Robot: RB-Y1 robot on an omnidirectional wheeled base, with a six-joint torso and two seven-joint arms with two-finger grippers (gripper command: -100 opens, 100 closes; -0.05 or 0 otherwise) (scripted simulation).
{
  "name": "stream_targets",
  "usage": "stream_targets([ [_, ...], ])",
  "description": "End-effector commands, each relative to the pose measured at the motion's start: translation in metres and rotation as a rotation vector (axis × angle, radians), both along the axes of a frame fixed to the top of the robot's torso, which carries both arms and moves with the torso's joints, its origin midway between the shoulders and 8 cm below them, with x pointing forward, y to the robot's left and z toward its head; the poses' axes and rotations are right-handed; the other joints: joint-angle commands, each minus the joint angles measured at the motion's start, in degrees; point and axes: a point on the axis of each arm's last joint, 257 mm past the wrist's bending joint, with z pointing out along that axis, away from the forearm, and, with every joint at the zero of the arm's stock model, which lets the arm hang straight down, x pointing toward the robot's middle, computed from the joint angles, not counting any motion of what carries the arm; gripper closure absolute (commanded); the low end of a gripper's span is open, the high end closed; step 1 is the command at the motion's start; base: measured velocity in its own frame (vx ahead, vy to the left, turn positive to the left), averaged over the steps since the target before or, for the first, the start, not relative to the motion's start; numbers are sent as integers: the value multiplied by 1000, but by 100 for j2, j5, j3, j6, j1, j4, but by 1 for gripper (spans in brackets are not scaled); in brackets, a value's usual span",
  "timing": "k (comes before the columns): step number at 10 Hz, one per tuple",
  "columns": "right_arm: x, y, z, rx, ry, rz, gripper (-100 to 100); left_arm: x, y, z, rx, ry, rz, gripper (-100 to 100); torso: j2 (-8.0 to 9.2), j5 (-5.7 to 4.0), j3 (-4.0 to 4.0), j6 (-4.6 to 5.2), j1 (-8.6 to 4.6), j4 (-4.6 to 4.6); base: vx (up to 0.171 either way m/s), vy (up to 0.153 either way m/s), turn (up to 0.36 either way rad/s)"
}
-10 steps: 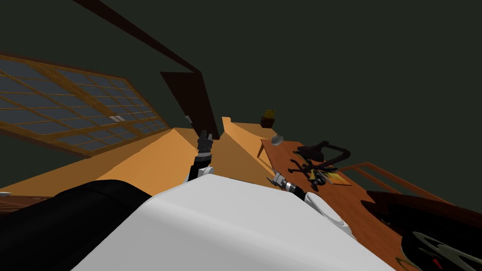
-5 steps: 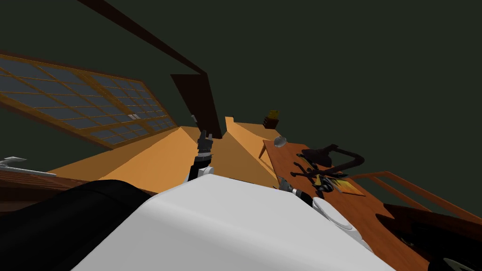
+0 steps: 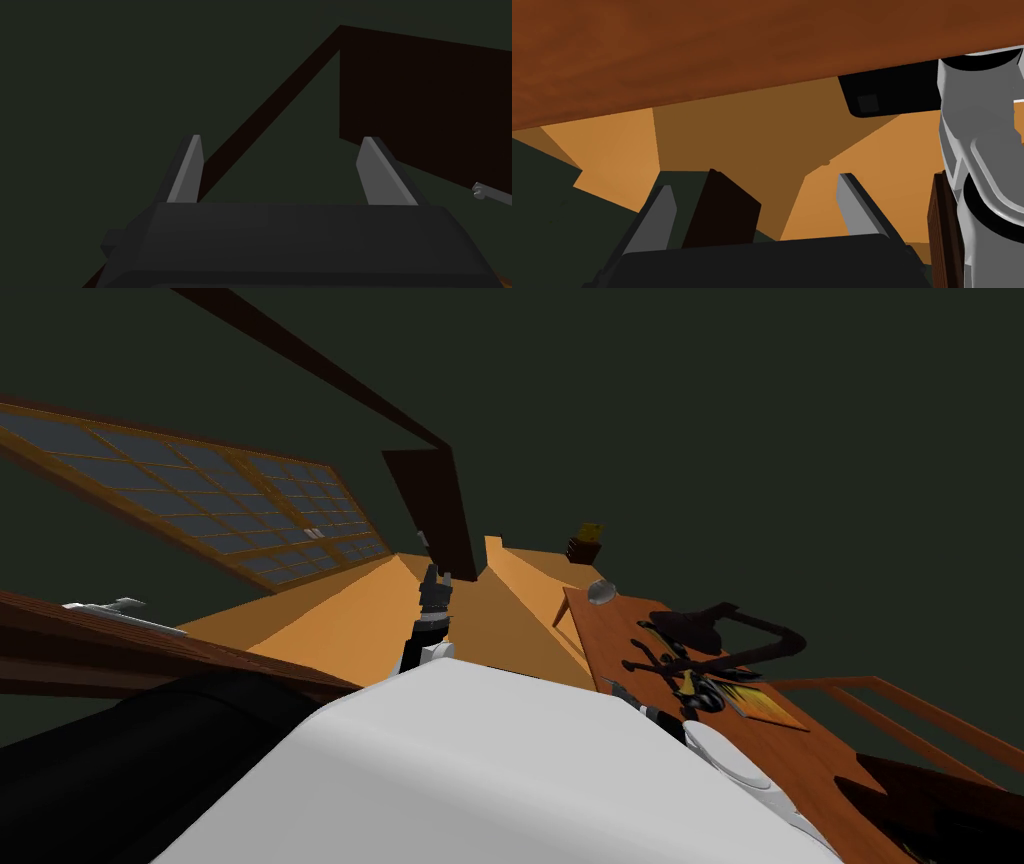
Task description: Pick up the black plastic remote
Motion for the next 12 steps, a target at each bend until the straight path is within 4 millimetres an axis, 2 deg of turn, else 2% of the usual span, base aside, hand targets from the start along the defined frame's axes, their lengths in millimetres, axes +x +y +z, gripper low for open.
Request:
stream_targets([
  [1,-9,-14,-4,-42,24,15,-100,0,0,0,0,0,0,0,0,0,0,0,0,0,-11,-38,75],
  [2,-22,-37,-8,-102,57,39,-100,0,0,0,0,0,0,0,-1,0,0,2,0,0,-14,-39,132],
  [3,-26,-40,-10,-104,66,31,-100,0,0,0,0,0,0,0,0,0,0,1,-1,0,-12,-36,80],
  [4,-42,-63,-14,-159,104,47,-100,0,0,0,0,0,0,0,0,-1,0,3,0,0,-10,-43,125],
  [5,-43,-63,-14,-159,104,47,-100,0,0,0,0,0,0,0,-1,0,0,1,-2,0,-7,-38,63],
  [6,-55,-82,-16,-209,134,67,-100,0,0,0,0,0,0,0,-2,-1,-1,3,0,0,-12,-34,117],
  [7,-60,-85,-18,-210,145,57,-100,0,0,0,0,0,0,0,-1,0,-1,1,0,0,-7,-35,66],
  [9,-88,-119,-20,-288,209,80,-100,0,0,0,0,0,0,0,-4,-1,-2,1,-2,-1,0,-48,158],
  [10,-92,-122,-21,-290,219,76,-100,0,0,0,0,0,0,0,-6,-2,-3,1,-5,-1,1,-44,38],
  [12,-120,-147,-22,-347,279,92,-100,0,0,0,0,0,0,0,-8,-1,-5,2,-3,-2,6,-49,104],
])
